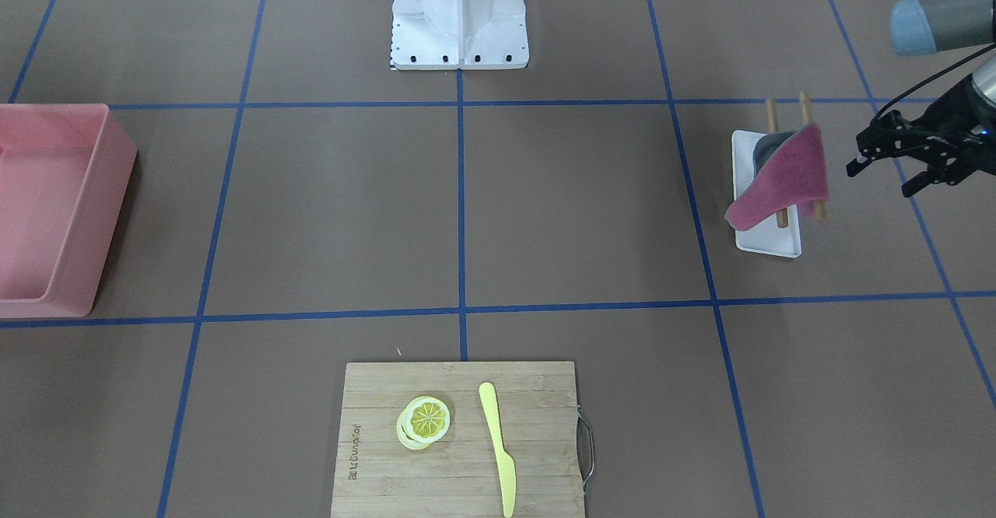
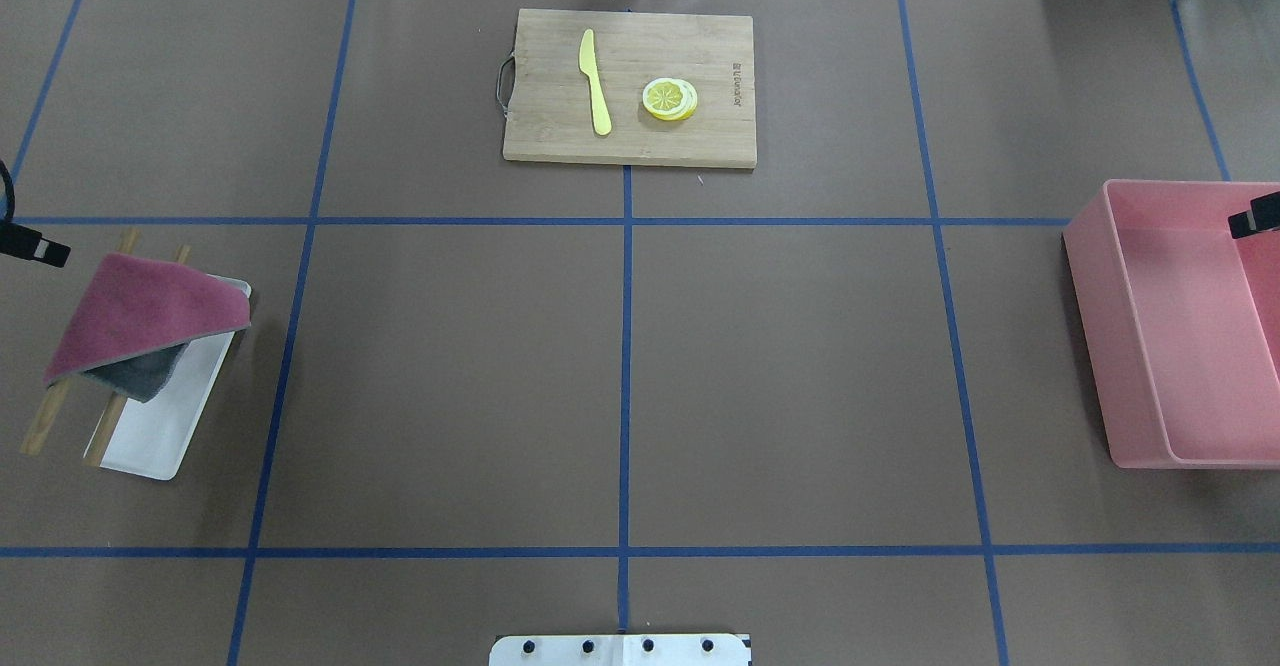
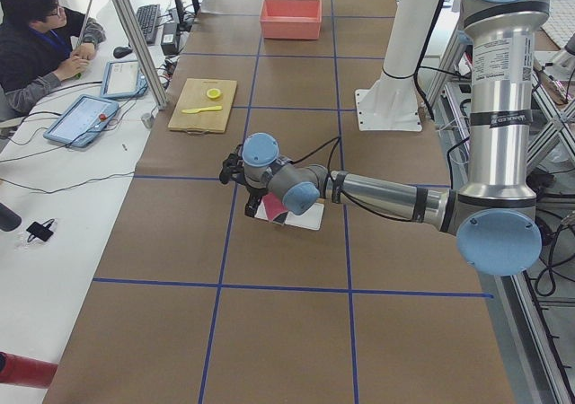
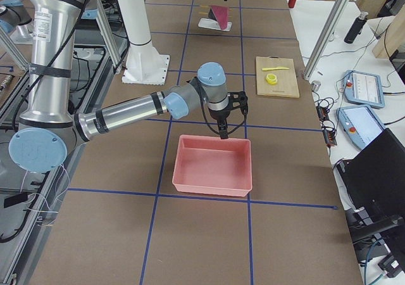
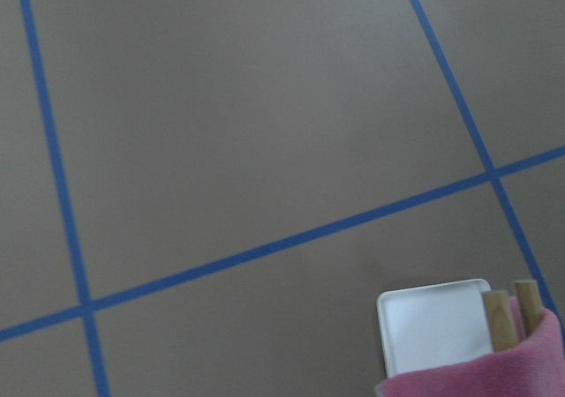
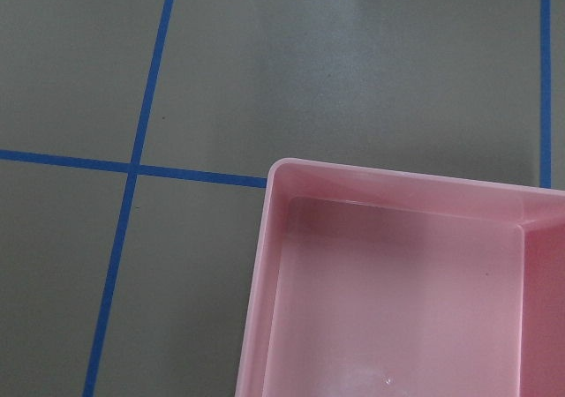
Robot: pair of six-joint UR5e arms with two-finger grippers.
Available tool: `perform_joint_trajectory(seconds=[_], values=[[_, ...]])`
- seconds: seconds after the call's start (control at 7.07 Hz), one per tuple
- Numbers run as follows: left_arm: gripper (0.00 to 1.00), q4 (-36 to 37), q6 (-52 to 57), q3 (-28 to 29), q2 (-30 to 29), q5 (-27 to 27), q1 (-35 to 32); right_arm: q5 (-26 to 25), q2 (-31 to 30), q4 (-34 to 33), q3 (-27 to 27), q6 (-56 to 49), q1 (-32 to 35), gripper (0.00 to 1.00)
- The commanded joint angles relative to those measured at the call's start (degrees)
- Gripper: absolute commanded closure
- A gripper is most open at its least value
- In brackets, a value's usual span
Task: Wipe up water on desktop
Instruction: 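Lower the left gripper onto the pink cloth on the white tray and grasp it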
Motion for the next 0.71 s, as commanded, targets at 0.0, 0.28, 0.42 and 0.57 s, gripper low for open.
perform_joint_trajectory(seconds=[0.0, 0.28, 0.42, 0.57], values=[[0.17, -2.67, -1.90, 0.12, 0.12, 0.32, 3.27, -0.41, -0.06, 0.14, 0.05, 0.23, -0.11, 0.00], [0.64, -3.20, -2.08, 0.12, -0.06, 0.23, 3.72, -1.03, -0.06, 0.14, 0.05, 0.23, -0.11, 0.00], [0.70, -3.29, -2.08, 0.03, -0.32, 0.06, 3.81, -1.03, -0.06, 0.14, 0.05, 0.23, -0.11, 0.00], [0.78, -3.29, -2.08, 0.03, -0.41, -0.12, 3.98, -1.20, -0.06, 0.06, -0.04, 0.23, -0.11, 0.00]])
